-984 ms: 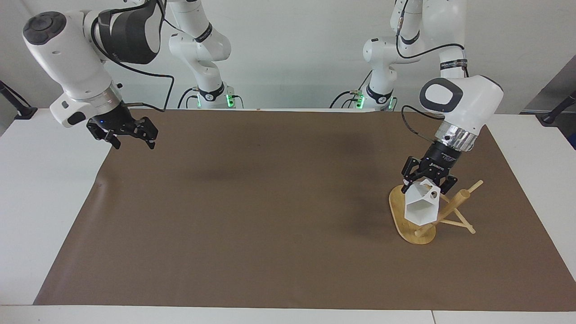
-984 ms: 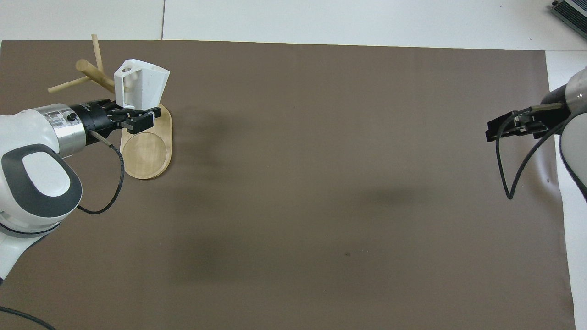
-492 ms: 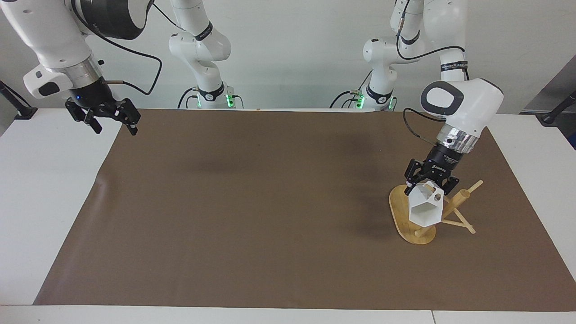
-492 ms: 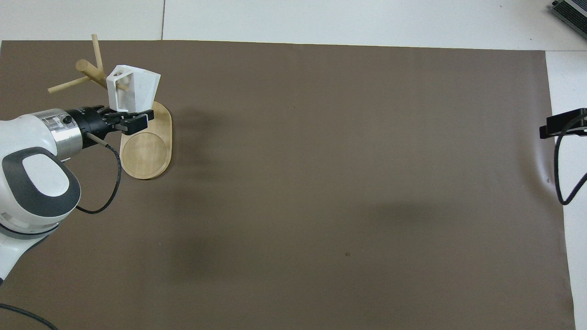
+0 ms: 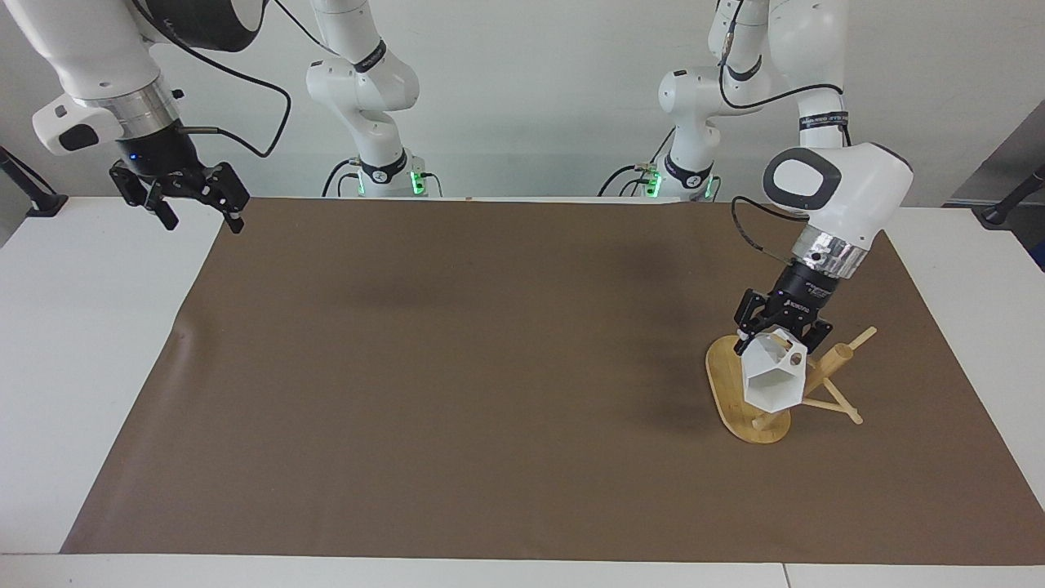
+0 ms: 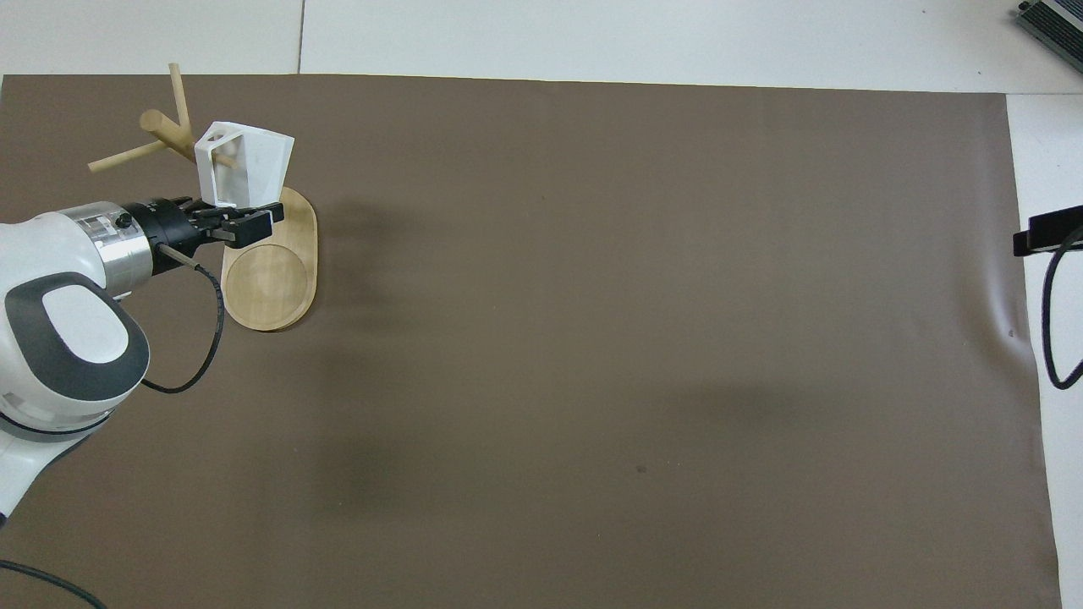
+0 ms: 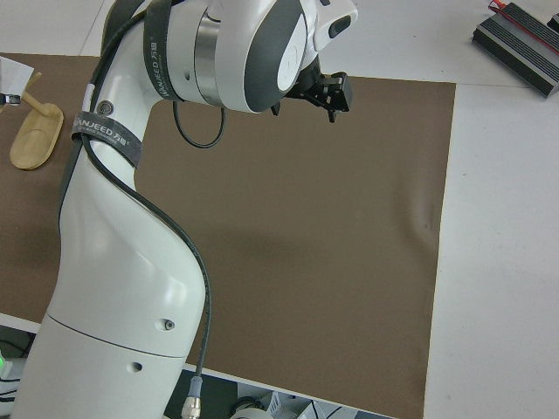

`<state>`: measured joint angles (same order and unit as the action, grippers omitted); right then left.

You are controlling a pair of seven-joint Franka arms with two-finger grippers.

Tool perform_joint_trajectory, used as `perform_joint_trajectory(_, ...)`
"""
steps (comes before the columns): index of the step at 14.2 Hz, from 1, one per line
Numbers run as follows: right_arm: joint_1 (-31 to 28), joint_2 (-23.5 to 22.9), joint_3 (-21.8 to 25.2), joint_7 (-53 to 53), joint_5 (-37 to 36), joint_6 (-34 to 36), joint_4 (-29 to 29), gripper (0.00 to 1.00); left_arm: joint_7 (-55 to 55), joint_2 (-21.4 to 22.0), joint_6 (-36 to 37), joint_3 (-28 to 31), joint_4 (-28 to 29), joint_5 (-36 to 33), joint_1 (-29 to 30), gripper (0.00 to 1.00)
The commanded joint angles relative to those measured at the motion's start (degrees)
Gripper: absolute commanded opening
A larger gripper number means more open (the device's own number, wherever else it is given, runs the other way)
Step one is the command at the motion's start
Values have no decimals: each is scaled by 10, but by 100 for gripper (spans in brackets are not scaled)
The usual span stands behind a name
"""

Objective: Hang cup on rack
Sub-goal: 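Lower the cup handle onto the rack peg with the left gripper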

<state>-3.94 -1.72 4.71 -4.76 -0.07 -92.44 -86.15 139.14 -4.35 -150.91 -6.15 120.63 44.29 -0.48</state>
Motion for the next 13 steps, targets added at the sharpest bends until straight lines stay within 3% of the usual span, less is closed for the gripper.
perform_joint_trajectory(1,1,9,4,12,-5,3,-6,100,17,7,-11,-4,10,4,4,0)
perform_joint_trajectory(8,1,10,12,12,-4,5,-9,100,24,7,-6,-4,11,3,4,0)
perform_joint_trajectory(13,1,10,16,12,-4,1,-11,100,19,7,-4,-4,11,3,4,15)
